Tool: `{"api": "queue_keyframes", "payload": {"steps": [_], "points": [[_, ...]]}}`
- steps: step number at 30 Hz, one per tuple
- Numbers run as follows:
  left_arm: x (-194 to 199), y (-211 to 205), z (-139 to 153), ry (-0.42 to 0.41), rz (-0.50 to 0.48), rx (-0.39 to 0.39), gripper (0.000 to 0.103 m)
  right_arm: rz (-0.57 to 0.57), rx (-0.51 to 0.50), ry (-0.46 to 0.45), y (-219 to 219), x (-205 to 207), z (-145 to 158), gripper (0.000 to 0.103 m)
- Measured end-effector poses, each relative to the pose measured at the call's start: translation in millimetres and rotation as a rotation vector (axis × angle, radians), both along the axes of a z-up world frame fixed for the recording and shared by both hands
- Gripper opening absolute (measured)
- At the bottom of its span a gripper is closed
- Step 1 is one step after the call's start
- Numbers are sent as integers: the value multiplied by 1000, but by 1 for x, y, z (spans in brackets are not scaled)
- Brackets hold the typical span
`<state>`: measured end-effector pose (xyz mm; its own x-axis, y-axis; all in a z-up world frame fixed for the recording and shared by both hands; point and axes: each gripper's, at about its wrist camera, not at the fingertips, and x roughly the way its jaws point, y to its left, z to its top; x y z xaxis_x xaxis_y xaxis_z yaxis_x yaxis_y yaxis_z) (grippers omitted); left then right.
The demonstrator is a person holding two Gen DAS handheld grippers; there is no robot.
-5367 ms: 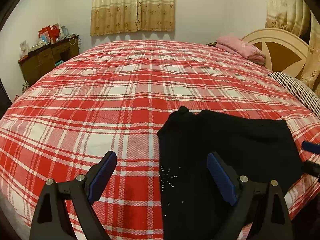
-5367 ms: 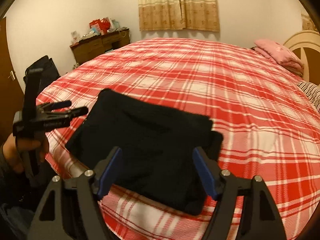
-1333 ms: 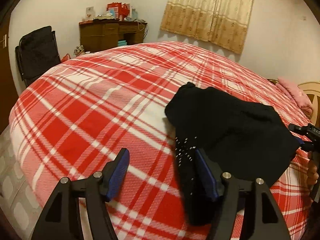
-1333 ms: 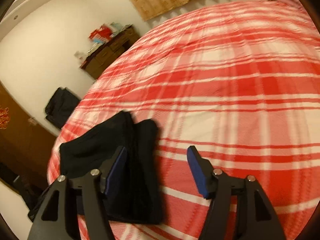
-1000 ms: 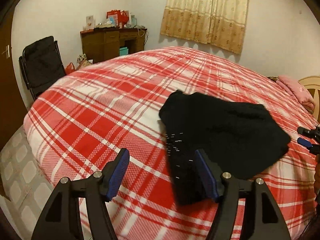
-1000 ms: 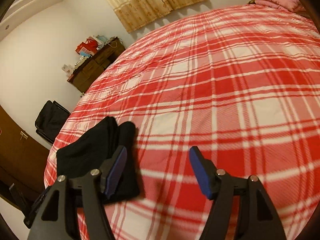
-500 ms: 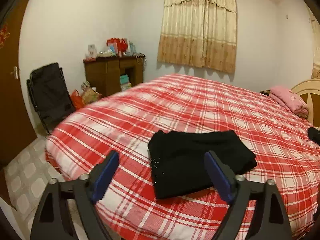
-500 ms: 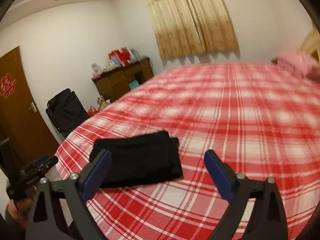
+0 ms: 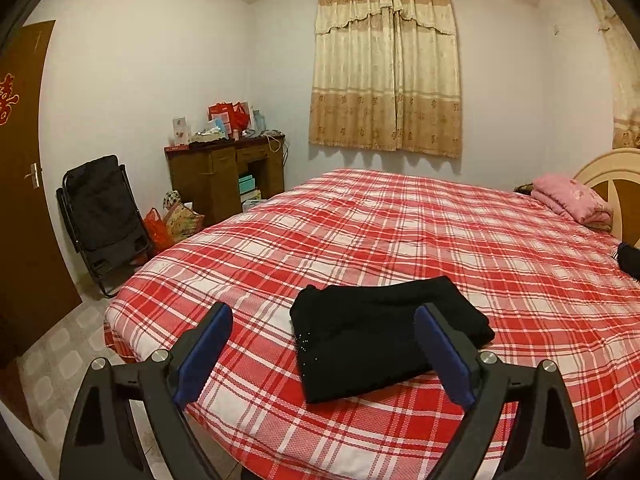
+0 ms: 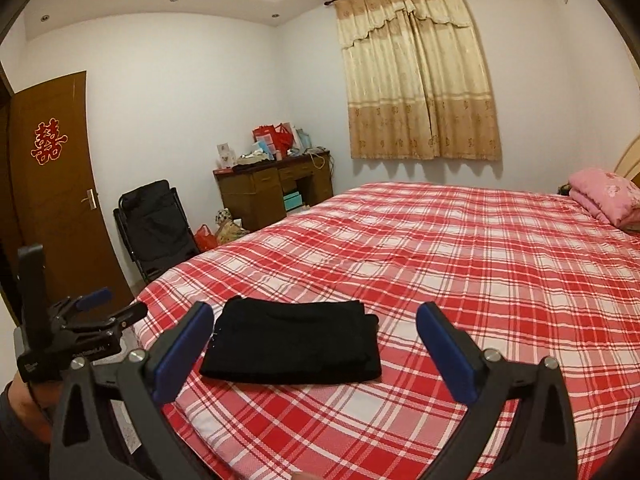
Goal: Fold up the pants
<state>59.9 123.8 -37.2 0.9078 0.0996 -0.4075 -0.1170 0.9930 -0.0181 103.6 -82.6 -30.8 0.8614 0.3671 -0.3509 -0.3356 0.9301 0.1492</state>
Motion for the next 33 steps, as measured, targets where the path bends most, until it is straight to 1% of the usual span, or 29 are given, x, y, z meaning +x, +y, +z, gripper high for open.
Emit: {"api": "queue_keyframes", "payload": {"steps": [8,12,26,33], "points": [[-6,3,4,-18,6,-12,93,7,-10,10,3,-1,-5,103],[-7,2,4,-25,6,-4,93,8,-6,9,3,-3,-5,103],[-4,-5,0,-2,-4,17,93,17,-9,11,8,-5,-4,103],[-7,-6,3,-25,-9,26,93,29,-12,-1,14,-9,-1,103]]}}
